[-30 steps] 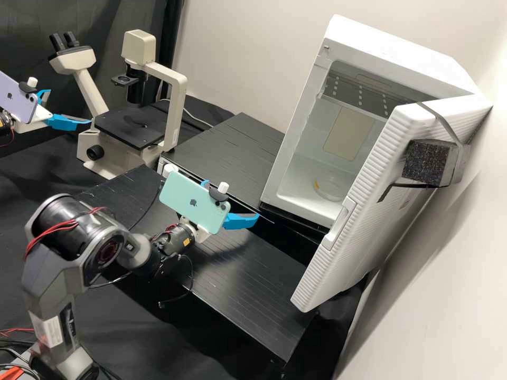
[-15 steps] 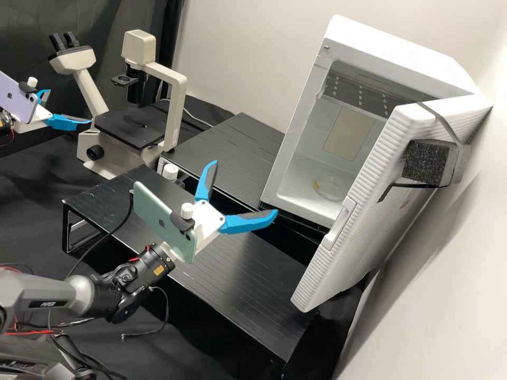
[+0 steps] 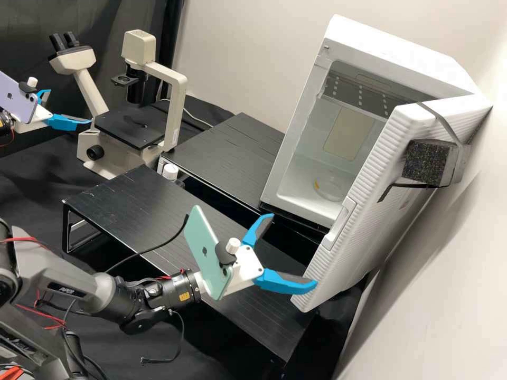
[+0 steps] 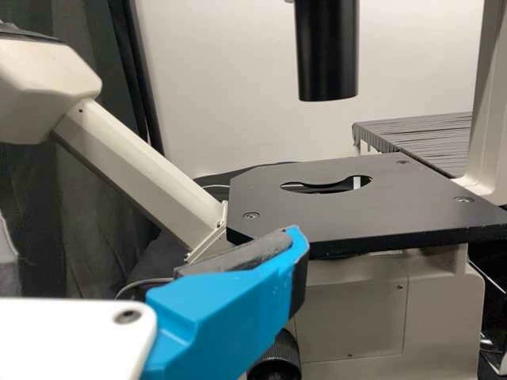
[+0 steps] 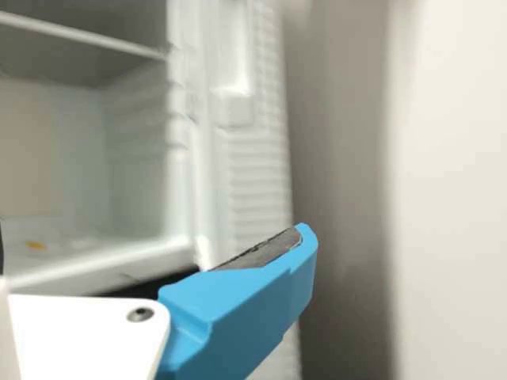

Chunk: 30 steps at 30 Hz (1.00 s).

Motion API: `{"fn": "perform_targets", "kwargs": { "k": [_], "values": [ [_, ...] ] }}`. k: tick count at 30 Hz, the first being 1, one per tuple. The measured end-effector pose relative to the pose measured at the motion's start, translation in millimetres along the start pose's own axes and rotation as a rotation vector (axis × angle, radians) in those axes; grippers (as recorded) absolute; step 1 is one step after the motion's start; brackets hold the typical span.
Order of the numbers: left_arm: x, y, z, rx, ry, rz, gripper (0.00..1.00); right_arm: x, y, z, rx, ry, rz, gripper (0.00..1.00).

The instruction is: Close the incubator door.

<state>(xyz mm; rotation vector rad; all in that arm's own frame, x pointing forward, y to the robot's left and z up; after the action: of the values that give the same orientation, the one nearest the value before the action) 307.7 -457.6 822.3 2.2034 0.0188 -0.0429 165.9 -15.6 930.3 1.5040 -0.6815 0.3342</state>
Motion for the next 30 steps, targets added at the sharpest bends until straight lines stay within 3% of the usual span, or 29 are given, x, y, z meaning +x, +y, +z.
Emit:
{"fn": "perform_targets", "kwargs": {
  "k": [4, 10, 21, 26, 30],
  "values": [
    [0, 0.0, 0, 0.0, 0.0, 0.0, 1.0, 2, 6, 6, 0.008, -0.027, 0.033, 1.0],
    [0, 0.0, 0, 0.0, 0.0, 0.0, 1.0, 13, -1, 8, 0.03, -0.049, 0.015, 1.0],
    [0, 0.0, 0, 0.0, 0.0, 0.0, 1.0, 39, -16, 14, 0.012, -0.098, -0.002, 1.0],
    [0, 0.0, 0, 0.0, 0.0, 0.0, 1.0, 36, -12, 5, 0.055, -0.044, -0.005, 1.0],
    [0, 0.0, 0, 0.0, 0.0, 0.0, 1.0, 32, -9, -4, 0.136, -0.006, -0.024, 1.0]
  ]
}}
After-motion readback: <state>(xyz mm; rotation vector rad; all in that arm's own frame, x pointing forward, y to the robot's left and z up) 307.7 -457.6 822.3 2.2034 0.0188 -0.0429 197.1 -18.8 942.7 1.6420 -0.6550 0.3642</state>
